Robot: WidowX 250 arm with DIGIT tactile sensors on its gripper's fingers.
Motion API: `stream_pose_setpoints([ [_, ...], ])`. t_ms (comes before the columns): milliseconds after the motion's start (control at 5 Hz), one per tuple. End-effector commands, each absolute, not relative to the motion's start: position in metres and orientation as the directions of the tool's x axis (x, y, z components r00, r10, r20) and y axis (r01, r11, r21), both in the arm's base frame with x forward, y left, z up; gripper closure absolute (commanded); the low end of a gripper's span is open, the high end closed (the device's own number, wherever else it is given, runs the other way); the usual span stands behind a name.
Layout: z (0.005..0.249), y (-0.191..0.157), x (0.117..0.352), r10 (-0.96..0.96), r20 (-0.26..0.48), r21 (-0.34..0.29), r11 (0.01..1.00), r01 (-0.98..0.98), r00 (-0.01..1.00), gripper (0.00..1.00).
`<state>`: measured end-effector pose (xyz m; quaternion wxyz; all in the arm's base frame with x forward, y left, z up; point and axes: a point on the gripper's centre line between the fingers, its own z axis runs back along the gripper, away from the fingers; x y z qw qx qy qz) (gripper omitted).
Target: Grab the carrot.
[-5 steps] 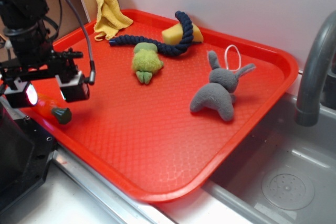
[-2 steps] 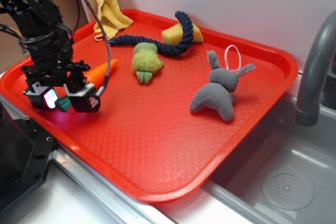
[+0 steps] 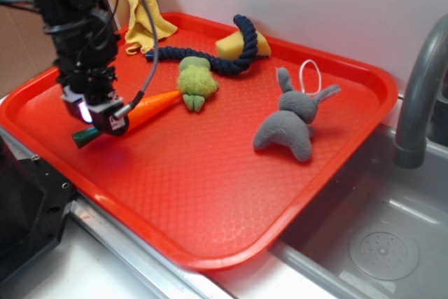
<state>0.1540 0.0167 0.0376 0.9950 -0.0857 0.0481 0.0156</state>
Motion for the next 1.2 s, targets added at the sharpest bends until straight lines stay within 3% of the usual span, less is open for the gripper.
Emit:
stream_pose_setpoints([
  [0,0.081,0.019,0.162,-0.146,-0.060,-0.135,0.981,0.137,0.988,0.00],
  [200,0.090,0.009,0.137,-0.188,-0.011,-0.061,0.980,0.187,0.982,0.00],
  [400,0.074,0.001,0.123,-0.221,-0.009,-0.024,0.975,0.221,0.975,0.00],
  [600,0.044,-0.011,0.104,-0.250,-0.004,-0.012,0.968,0.250,0.968,0.00],
  [800,0.029,-0.010,0.103,-0.248,-0.032,-0.026,0.969,0.247,0.968,0.00],
  [1000,0.029,-0.010,0.103,-0.248,-0.032,-0.026,0.969,0.247,0.968,0.00],
])
